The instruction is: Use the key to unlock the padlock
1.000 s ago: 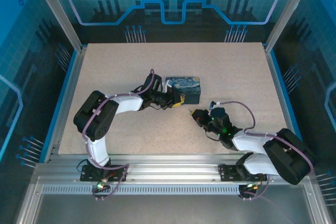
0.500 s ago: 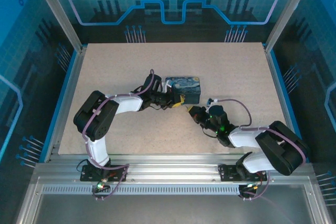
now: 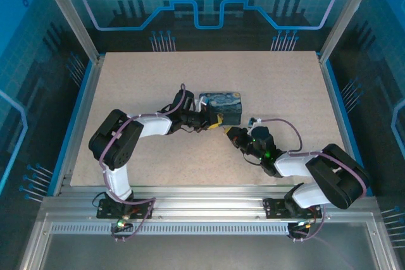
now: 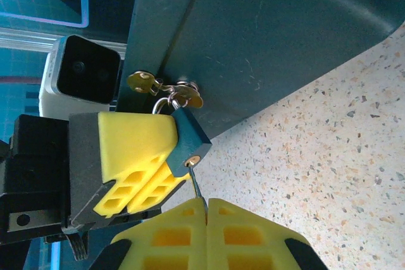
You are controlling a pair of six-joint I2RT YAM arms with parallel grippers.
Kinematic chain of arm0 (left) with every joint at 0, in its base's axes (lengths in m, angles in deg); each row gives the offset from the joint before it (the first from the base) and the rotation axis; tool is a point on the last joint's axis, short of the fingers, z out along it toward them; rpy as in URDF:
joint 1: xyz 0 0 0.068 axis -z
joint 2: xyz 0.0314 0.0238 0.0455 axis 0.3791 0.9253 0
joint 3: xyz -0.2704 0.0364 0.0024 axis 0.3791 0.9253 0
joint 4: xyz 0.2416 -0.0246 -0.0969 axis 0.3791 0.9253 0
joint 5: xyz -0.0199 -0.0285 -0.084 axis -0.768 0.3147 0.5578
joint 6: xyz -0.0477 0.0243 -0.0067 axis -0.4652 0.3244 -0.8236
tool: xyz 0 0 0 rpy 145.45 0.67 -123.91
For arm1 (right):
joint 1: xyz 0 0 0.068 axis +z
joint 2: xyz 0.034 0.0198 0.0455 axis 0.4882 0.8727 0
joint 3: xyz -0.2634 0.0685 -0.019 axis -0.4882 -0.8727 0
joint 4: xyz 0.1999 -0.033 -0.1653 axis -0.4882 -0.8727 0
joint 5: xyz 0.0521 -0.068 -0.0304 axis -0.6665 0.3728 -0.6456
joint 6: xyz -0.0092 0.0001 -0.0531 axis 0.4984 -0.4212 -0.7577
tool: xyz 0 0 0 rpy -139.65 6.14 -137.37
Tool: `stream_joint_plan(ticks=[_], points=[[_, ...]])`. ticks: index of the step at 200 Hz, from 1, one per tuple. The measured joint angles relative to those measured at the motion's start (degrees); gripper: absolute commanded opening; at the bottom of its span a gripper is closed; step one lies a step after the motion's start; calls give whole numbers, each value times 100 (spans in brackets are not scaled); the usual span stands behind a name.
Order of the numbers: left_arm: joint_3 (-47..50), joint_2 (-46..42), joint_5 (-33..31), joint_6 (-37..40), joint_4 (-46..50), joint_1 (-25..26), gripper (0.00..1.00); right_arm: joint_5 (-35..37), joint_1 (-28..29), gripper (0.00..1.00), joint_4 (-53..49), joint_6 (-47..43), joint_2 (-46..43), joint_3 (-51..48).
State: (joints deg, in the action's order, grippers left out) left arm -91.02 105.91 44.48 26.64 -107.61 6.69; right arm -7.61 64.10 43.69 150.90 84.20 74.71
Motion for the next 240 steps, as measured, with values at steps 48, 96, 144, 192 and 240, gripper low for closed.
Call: stream_joint_plan(ticks=[48,96,144,192,240], points=[[26,7,2,-22,-61,0,0,-9,0,0,46,2,107,57],[31,15,2,-114,-153,0,0,-42,0,0,144,4,236,74],[85,24,17,-149,-284,0,0,-37,-4,0,254,22,256,74],[114,33,52,-160,-378,-7,0,-35,-4,0,267,44,256,74],[186,50,107,-367,-675,-33,0,0,-7,0,398,146,302,74]])
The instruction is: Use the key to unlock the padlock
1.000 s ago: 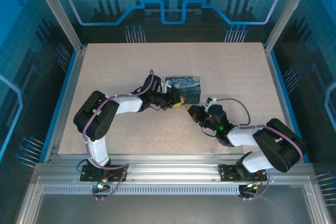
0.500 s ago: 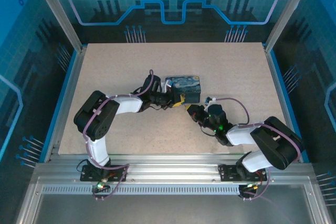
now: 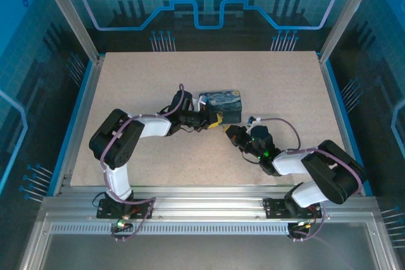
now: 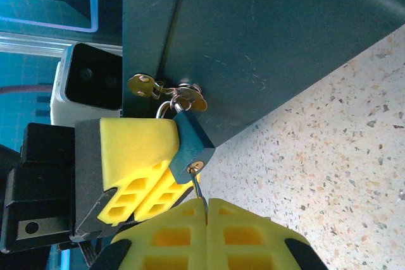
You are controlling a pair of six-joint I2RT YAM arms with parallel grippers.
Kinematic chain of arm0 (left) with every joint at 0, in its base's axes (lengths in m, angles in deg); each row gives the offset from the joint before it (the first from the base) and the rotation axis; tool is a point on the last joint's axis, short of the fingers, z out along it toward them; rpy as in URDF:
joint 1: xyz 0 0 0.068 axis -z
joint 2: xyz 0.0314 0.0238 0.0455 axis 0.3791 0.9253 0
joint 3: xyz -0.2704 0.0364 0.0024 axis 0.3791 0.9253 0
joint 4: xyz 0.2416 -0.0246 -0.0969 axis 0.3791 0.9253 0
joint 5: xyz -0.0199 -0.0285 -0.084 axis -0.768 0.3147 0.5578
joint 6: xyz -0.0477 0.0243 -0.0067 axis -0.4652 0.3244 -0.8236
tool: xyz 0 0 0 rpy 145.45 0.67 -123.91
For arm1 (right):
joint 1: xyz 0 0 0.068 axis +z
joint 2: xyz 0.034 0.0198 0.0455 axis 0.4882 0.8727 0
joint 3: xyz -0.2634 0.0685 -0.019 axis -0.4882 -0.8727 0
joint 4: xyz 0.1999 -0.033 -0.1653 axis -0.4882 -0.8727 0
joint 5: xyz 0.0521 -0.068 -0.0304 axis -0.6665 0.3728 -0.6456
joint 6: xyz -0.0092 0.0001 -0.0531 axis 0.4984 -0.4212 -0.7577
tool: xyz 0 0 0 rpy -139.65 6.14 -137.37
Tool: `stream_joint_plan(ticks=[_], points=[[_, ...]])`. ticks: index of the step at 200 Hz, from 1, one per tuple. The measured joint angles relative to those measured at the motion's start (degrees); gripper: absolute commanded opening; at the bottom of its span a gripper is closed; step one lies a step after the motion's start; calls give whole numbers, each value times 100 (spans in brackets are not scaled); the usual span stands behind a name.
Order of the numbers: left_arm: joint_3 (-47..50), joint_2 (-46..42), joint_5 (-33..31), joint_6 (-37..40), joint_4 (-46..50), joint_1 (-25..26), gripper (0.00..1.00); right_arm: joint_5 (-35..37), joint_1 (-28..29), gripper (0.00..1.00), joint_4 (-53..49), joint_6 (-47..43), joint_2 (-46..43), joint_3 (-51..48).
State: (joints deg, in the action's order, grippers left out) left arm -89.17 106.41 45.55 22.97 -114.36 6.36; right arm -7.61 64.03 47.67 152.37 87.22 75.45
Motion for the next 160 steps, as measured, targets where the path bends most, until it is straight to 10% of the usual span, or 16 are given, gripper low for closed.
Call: stream_joint_plan(ticks=[160], points=[[155,122,-4,-487,-876,-63,0,269,31,0,977,1528,553,-22]])
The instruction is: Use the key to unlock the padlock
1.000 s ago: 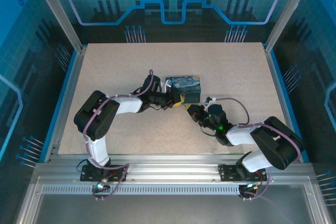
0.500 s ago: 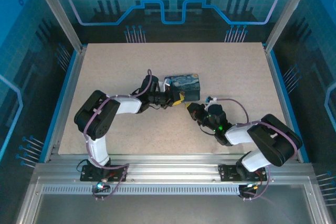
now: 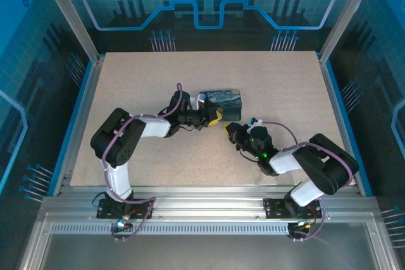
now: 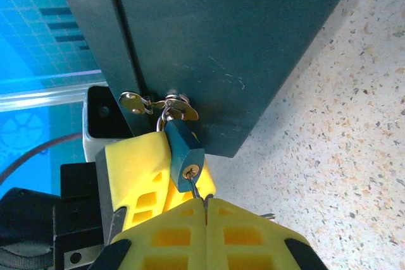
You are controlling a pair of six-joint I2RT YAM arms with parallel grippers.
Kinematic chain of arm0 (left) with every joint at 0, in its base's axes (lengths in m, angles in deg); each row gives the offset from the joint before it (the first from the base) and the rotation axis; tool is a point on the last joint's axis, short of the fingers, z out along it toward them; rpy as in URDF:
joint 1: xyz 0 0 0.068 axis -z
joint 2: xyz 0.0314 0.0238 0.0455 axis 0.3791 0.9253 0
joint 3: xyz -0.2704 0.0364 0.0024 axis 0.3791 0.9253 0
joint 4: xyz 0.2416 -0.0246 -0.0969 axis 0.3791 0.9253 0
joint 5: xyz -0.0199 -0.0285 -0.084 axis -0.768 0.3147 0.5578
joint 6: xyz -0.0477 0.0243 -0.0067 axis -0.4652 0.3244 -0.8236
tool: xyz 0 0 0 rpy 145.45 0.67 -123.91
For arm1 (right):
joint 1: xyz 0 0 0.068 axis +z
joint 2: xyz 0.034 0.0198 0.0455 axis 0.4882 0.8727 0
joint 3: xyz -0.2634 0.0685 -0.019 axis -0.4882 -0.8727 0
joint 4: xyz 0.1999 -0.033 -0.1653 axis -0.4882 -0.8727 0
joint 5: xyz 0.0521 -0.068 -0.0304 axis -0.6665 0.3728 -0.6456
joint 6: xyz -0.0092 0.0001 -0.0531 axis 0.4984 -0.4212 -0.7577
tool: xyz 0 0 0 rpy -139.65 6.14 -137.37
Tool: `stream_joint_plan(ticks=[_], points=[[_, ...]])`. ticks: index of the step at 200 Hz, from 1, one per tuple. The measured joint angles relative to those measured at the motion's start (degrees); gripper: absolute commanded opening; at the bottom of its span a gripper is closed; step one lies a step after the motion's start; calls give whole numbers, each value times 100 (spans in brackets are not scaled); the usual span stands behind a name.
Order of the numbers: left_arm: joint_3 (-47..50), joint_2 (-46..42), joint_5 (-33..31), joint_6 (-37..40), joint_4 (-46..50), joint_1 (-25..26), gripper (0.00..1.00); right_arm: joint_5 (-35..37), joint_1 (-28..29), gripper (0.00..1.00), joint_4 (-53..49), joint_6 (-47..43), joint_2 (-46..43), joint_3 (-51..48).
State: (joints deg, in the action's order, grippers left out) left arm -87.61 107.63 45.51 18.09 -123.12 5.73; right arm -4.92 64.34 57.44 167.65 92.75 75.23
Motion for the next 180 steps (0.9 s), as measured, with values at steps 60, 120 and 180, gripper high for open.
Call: stream_joint_plan(ticks=[60,120,180], points=[[22,66,2,-52,-114,0,0,28,7,0,459,503,374,-33],[107,76,0,-179,-118,-11,0,-216,-107,0,1233,833,1054,42],[133,125,-107,-203,-151,-63,0,-490,-219,0,1775,890,1604,184]])
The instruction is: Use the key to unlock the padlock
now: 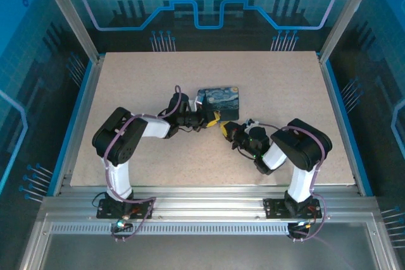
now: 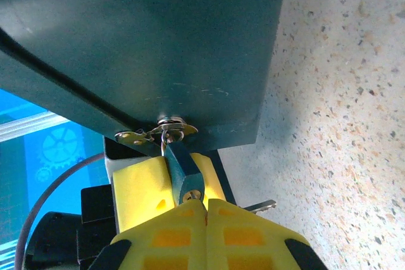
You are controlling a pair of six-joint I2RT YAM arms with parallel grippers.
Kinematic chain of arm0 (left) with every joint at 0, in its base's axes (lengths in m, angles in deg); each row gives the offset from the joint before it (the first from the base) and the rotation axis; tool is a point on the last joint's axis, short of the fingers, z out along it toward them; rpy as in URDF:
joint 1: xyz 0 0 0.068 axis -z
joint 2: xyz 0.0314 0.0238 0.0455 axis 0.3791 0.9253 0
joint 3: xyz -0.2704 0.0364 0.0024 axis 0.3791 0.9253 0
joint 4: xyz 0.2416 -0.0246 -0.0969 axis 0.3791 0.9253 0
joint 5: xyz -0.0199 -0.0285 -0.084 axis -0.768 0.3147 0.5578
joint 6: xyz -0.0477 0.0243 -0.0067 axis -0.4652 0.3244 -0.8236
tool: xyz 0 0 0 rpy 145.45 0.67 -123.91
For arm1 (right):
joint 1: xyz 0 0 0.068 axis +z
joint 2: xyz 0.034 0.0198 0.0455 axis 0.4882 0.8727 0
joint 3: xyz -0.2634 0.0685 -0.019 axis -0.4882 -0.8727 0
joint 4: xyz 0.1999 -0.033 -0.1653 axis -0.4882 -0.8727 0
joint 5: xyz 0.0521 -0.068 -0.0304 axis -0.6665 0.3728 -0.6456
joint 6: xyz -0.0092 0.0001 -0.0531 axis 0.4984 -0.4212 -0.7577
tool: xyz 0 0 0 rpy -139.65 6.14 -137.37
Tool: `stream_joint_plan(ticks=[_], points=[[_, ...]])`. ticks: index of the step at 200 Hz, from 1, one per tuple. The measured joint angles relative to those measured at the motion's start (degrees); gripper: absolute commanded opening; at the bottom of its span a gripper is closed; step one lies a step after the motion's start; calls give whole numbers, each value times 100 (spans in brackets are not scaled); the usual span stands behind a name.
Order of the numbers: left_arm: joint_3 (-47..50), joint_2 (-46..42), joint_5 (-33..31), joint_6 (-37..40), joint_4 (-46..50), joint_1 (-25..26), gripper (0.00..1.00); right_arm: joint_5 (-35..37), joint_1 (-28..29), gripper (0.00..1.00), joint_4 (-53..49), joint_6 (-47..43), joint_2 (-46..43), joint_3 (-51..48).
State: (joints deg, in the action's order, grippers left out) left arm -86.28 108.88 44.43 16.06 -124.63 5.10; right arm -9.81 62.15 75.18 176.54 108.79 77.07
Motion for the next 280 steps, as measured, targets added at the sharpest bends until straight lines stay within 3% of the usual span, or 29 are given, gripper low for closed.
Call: stream_joint_plan(ticks=[67,184,218,248,280], points=[[0,17,24,-42,-186,0,0,-83,-76,0,-643,-306,-420,83],[0,28,-22,13,-118,11,0,-157,-103,0,-824,-459,-424,153],[-2,28,-61,74,52,11,0,-269,-129,12,-1158,-599,-544,192],[-9,28,118,227,249,28,0,-400,-192,30,-1694,-822,-944,153],[-105,26,199,380,616,55,0,-603,-367,35,-2778,-1300,-1727,118]])
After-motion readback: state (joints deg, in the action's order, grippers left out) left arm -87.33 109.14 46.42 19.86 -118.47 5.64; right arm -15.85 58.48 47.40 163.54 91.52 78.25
